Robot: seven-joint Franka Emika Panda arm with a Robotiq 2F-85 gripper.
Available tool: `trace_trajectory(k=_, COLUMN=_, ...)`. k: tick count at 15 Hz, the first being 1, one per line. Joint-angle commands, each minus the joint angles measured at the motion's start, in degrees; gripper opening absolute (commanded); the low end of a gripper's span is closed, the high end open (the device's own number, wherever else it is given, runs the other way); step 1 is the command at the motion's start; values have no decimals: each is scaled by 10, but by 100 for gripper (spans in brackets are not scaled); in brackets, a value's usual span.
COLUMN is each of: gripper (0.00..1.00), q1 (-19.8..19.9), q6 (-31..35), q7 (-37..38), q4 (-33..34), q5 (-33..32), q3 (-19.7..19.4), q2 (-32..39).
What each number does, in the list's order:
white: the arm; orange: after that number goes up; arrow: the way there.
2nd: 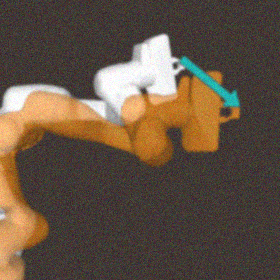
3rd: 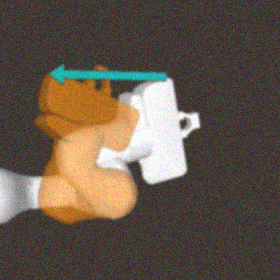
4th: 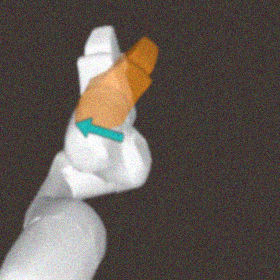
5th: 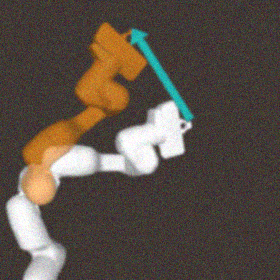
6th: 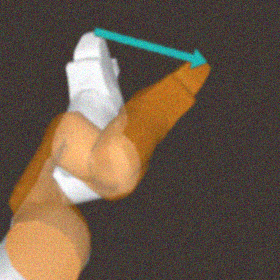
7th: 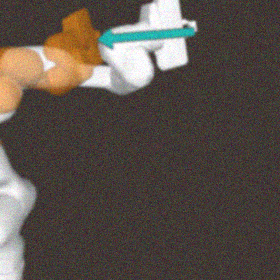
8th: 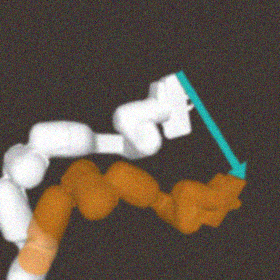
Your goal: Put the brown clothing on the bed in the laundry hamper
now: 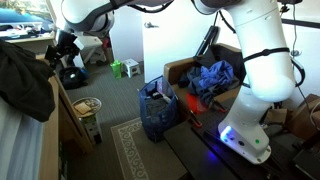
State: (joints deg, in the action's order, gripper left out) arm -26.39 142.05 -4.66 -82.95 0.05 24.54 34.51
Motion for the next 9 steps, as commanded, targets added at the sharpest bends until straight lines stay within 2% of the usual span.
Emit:
trace_trajectory(k=1, gripper=100, q1=-19, q6=-42, q7=-68, q4=79, q5=27, q3=30, q2=40)
trace_trajectory(k=6, gripper=100, q1=-43, q6=-91, q7=-123, q4=132, q5=47, q3=57, q2=51)
trace_trajectory(k=9, gripper=100, q1=-41, q6=-94, q7=-119, q4=125, q5=32, q3=70, q2=35)
